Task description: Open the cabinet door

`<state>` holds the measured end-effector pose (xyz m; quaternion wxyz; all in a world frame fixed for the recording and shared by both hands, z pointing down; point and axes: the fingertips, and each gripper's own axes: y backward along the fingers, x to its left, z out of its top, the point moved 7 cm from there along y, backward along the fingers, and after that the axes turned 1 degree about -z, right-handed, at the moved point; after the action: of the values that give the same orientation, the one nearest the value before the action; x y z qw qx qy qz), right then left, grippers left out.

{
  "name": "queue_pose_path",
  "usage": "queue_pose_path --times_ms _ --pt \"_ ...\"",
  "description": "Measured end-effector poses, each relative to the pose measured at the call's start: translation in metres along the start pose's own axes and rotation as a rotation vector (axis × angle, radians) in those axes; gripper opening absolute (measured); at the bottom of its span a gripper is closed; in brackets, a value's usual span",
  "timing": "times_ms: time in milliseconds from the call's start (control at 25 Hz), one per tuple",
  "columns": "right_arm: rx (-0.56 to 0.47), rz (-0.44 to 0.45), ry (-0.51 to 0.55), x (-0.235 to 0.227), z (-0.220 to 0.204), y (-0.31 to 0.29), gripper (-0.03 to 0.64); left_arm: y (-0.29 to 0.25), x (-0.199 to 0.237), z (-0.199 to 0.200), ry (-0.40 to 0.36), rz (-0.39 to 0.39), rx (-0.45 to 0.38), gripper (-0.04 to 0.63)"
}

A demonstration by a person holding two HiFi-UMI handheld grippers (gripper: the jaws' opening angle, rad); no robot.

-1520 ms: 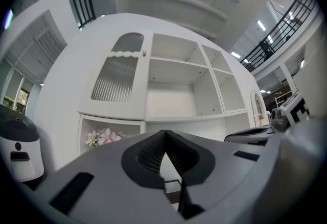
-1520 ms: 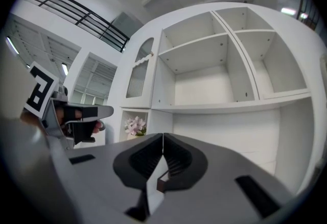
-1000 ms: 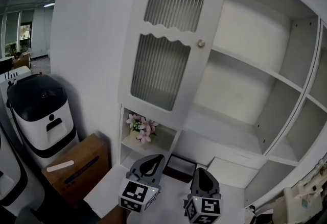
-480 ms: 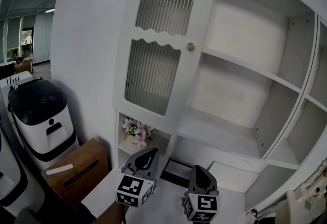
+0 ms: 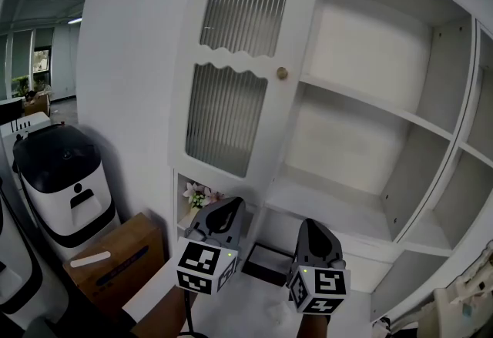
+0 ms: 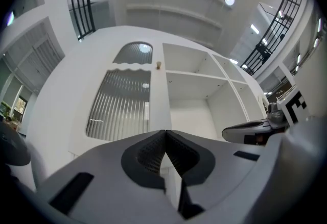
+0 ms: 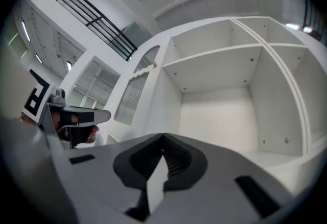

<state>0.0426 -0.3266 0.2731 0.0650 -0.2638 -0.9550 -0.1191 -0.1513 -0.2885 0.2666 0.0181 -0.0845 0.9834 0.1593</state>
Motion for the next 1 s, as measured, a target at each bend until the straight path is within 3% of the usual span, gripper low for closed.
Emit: queue_pose_path --times_ms 480,680,840,1000 --pt "-0.117 0.023 0.082 -0.003 0.078 -0.024 0.02 -0.031 0.007 0.08 -0.024 -0.028 -0.108 0.009" --pt "-0.157 0.017 0.103 -0.004 0.108 -0.031 0.02 -0.038 0.004 0.115 -0.082 -0.029 -0.148 0.009" --pt "-0.17 0.027 0.102 -0.001 0.117 -0.03 0.02 -0.04 0.001 0.13 -0.066 -0.04 -0.16 0.009" --pt "-0.171 0.021 0.105 0.001 0.114 -0.027 0.02 -0.038 -0.003 0.13 -0.129 -0.022 -0.163 0.009"
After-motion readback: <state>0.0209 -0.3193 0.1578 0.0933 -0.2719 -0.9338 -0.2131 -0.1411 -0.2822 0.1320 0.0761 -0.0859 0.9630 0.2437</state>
